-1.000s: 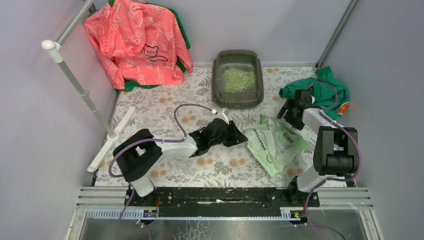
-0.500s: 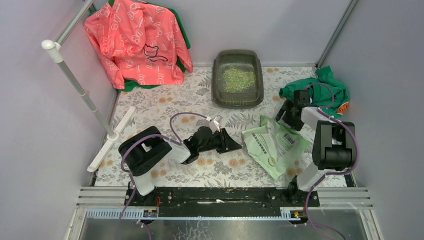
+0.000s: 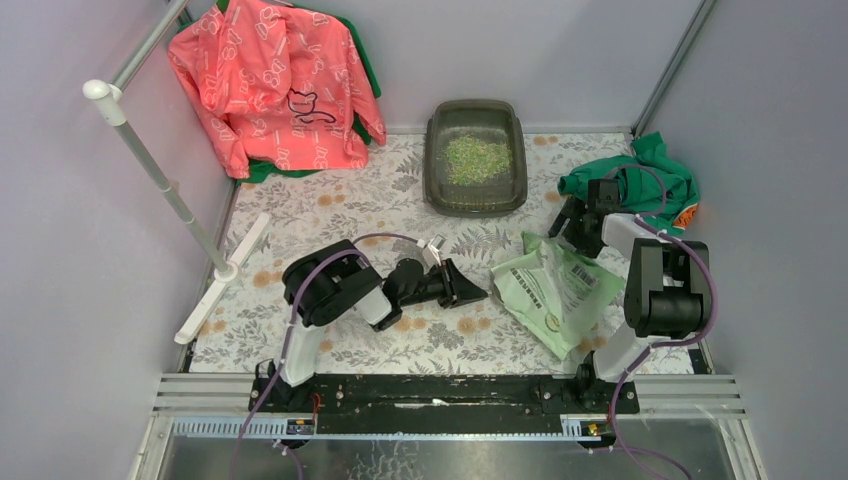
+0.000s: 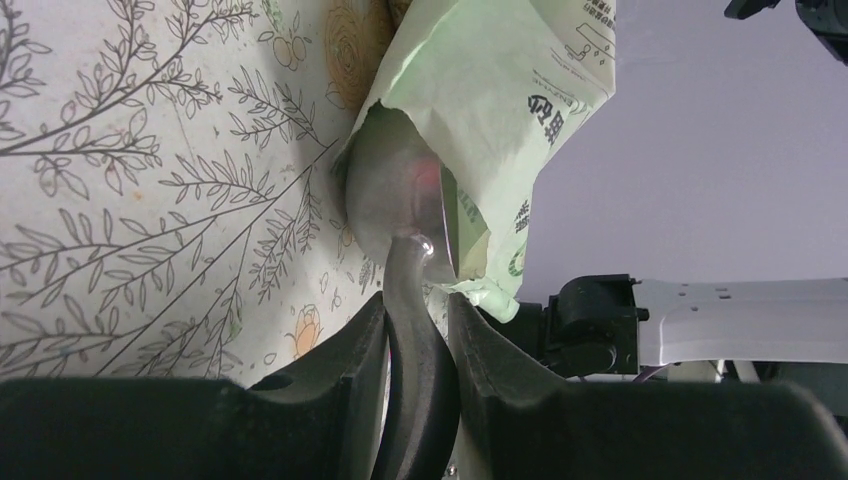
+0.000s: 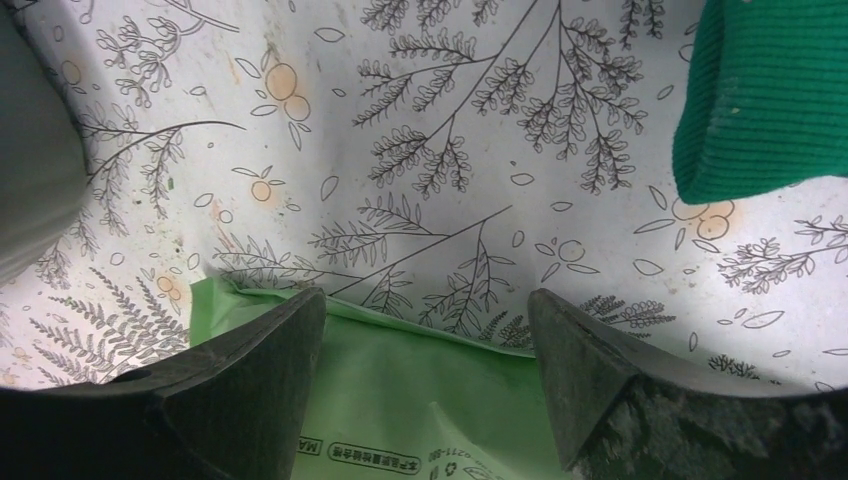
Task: Fill the litter box with clean litter
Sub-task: 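Scoop the cat litter from the cat litter bag.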
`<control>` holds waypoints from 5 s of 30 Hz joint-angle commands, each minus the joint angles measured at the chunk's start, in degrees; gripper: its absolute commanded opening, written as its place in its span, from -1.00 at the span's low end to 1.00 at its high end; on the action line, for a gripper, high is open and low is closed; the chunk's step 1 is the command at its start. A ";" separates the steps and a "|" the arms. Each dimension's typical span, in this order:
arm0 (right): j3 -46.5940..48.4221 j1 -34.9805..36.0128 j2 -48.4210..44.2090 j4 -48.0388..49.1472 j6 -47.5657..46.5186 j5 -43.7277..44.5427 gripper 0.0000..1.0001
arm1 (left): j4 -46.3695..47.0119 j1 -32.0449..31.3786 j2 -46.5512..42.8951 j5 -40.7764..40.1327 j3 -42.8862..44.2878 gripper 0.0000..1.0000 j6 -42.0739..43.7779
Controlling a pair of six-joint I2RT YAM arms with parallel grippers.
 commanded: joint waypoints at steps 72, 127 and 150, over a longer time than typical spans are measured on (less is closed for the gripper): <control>-3.59 0.74 -3.61 -0.51 0.70 2.98 0.66 | -46.82 2.57 -16.17 3.90 13.11 -1.00 17.90; -7.57 5.03 -7.61 -13.81 13.04 25.10 0.46 | -28.98 2.96 -12.83 -9.50 4.16 -1.00 6.95; -12.18 15.91 -11.82 -17.07 21.43 20.67 0.31 | -52.04 -3.79 -7.66 -13.49 22.19 -1.00 14.32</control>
